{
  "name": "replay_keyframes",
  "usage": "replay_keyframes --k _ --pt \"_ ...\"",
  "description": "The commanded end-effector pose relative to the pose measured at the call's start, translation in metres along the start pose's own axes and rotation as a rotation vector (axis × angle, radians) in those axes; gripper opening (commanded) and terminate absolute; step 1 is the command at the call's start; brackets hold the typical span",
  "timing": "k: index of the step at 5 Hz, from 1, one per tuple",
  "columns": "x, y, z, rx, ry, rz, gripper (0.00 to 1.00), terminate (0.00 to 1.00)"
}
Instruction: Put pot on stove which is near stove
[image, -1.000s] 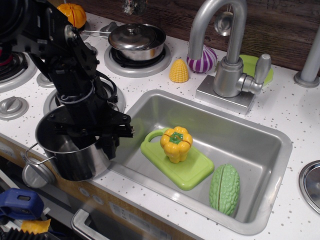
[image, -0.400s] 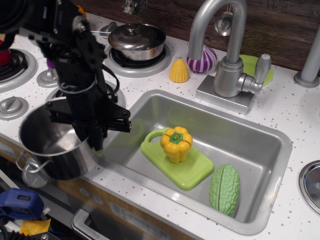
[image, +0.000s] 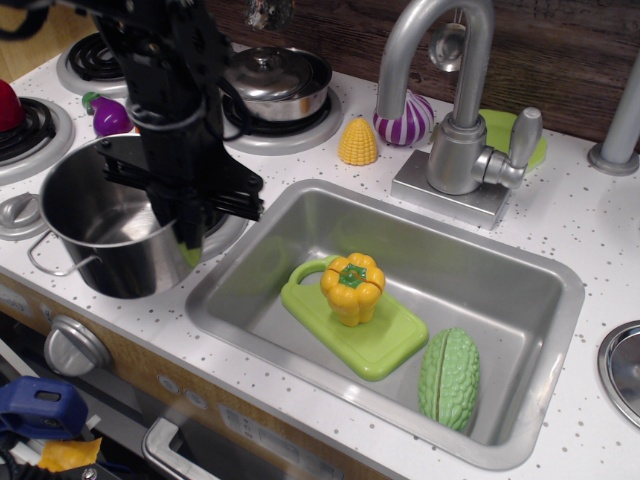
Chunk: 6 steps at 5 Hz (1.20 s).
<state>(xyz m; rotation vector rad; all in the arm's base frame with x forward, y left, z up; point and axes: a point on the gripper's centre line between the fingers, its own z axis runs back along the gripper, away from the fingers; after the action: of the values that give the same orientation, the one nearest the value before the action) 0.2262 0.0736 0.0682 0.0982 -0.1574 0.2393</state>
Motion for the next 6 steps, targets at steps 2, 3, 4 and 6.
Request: replay_keyframes --k 2,3,4,6 --pt "0.041 0.019 -0.014 -0.069 -0.082 -0.132 0.0 0.0" --pt "0.053 0.019 -0.025 -0.094 -0.105 -0.164 0.0 0.0" --pt "0.062 0.022 -0.026 -0.106 -0.104 -0.191 0.0 0.0" --pt "0.071 0.022 -0.032 -0.143 -0.105 -0.217 0.0 0.0"
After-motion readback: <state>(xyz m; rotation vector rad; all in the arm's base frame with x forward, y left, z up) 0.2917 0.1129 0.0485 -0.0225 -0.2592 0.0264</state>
